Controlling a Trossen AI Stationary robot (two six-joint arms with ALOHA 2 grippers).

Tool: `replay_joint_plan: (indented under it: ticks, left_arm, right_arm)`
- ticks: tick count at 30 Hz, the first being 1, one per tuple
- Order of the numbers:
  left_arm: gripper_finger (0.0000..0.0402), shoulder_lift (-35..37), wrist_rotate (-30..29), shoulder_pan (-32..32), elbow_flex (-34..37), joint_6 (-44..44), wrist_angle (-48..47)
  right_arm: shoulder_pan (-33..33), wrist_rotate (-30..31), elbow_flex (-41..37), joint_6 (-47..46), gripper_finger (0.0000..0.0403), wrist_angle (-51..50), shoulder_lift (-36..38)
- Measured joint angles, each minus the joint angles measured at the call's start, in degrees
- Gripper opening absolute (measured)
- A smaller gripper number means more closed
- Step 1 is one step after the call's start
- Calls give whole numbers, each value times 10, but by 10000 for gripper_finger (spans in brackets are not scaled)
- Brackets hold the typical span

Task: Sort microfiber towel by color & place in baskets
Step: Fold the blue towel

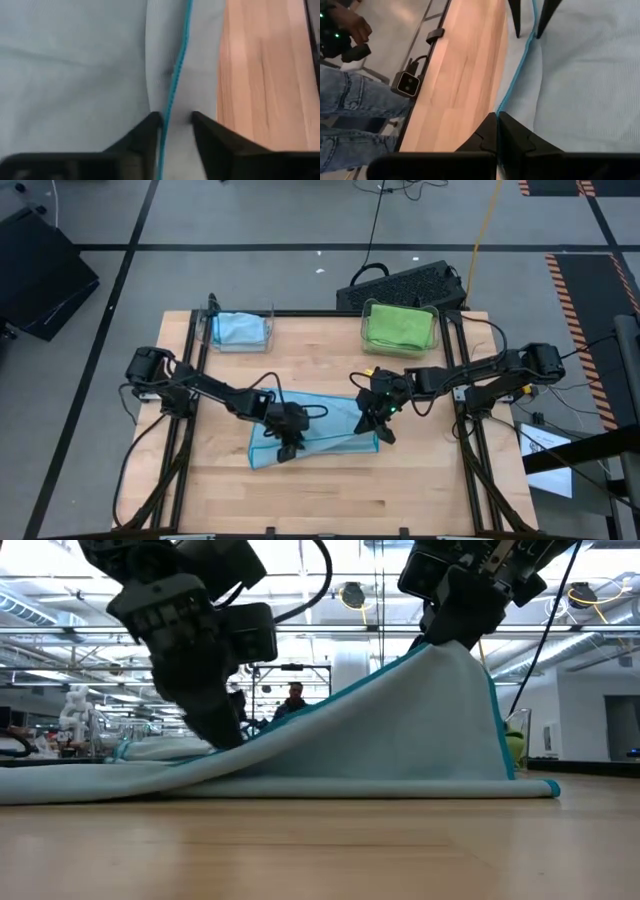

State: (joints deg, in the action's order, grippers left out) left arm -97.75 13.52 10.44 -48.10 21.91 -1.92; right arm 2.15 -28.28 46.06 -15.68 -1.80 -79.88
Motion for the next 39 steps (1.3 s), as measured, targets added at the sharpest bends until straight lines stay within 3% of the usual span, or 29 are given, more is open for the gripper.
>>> replay_joint_plan:
  ticks: [4, 6, 16, 20, 29, 34, 39]
  left_arm:
    - [32, 7, 3, -1, -1, 20, -6]
    - [11, 19, 4, -3, 0, 53, -23]
    - [8, 74, -32, 9, -1, 84, -31]
    - [4, 74, -33, 8, -1, 78, -47]
    - [4, 73, -36, 8, -1, 65, -61]
    - [9, 73, -40, 5, -1, 58, -66]
    - [5, 73, -41, 5, -1, 56, -71]
  right_arm:
    - [0, 15, 0, -1, 1, 0, 0]
    - [0, 15, 0, -5, 1, -3, 0]
    - [0, 15, 0, -53, 10, -4, 0]
    - [-6, 30, 0, -33, 54, -20, 0]
    - [-33, 29, -5, 23, 195, -72, 0]
    - [-44, 28, -51, 46, 216, -74, 2]
    - [-6, 28, -103, 45, 210, -45, 24]
